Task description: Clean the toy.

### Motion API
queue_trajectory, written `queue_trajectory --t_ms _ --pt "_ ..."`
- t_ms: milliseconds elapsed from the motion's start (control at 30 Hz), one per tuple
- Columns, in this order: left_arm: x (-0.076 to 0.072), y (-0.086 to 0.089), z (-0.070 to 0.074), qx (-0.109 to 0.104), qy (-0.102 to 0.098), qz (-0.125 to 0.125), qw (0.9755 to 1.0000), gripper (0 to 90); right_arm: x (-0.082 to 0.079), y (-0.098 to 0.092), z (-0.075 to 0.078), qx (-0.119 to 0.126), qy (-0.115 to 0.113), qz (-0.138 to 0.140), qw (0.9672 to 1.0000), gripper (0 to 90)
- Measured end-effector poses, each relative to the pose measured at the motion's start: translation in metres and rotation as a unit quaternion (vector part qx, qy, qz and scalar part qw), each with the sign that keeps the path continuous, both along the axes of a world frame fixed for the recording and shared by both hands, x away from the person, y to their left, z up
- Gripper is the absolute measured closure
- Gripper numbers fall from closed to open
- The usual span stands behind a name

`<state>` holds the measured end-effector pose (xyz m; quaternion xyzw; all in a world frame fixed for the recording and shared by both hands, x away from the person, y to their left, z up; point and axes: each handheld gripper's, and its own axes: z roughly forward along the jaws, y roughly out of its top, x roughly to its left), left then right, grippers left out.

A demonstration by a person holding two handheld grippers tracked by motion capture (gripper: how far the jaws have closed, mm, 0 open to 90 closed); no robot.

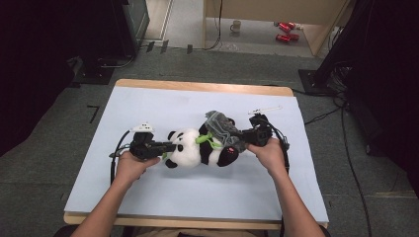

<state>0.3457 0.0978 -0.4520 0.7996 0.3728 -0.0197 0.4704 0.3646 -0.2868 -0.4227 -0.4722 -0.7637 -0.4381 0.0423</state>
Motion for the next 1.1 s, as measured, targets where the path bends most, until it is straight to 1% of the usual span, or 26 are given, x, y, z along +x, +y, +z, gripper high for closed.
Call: queue_trajectory --t_ms 67,233,367,533,600,667,733,867,933,967,1067,1100 --pt "0.002 0.000 0.000 0.001 0.001 -0.002 1.0000 82.3 -0.001 -0.003 -0.001 0.000 0.001 -0.003 1.0000 79.3" --pt "0.006 0.002 0.001 0.000 0.007 -0.007 0.9999 82.1 -0.004 -0.011 -0.005 0.001 0.012 -0.015 0.9998 79.3" --pt "0.009 0.003 0.002 -0.002 0.013 -0.010 0.9999 82.1 -0.008 -0.016 -0.008 -0.001 0.015 -0.024 0.9996 79.3" --pt "0.011 0.004 0.001 -0.005 0.016 -0.009 0.9998 82.0 -0.009 -0.021 -0.015 -0.002 0.025 -0.034 0.9991 79.5" --pt "0.011 0.004 0.001 -0.005 0.017 -0.009 0.9998 82.0 -0.008 -0.022 -0.019 -0.004 0.033 -0.039 0.9987 79.6" --pt "0.011 0.004 0.001 -0.006 0.018 -0.009 0.9998 82.0 -0.009 -0.023 -0.022 0.003 0.034 -0.043 0.9985 79.7" --pt "0.012 0.004 0.001 -0.008 0.021 -0.009 0.9997 81.9 -0.009 -0.024 -0.025 0.004 0.037 -0.045 0.9983 79.7" --pt "0.013 0.005 0.001 -0.009 0.023 -0.007 0.9997 81.9 -0.008 -0.028 -0.034 -0.013 0.053 -0.057 0.9969 79.9" --pt "0.014 0.006 0.001 -0.009 0.024 -0.007 0.9996 81.9 -0.007 -0.030 -0.037 -0.014 0.064 -0.061 0.9960 80.0" --pt "0.014 0.006 0.001 -0.010 0.024 -0.006 0.9996 81.9 -0.007 -0.030 -0.038 -0.017 0.065 -0.063 0.9957 80.0" --pt "0.015 0.006 0.001 -0.011 0.024 -0.007 0.9996 81.6 -0.006 -0.031 -0.042 -0.025 0.077 -0.061 0.9948 80.0" --pt "0.015 0.006 0.001 -0.011 0.024 -0.007 0.9996 81.6 -0.005 -0.031 -0.044 -0.040 0.084 -0.063 0.9937 80.0"
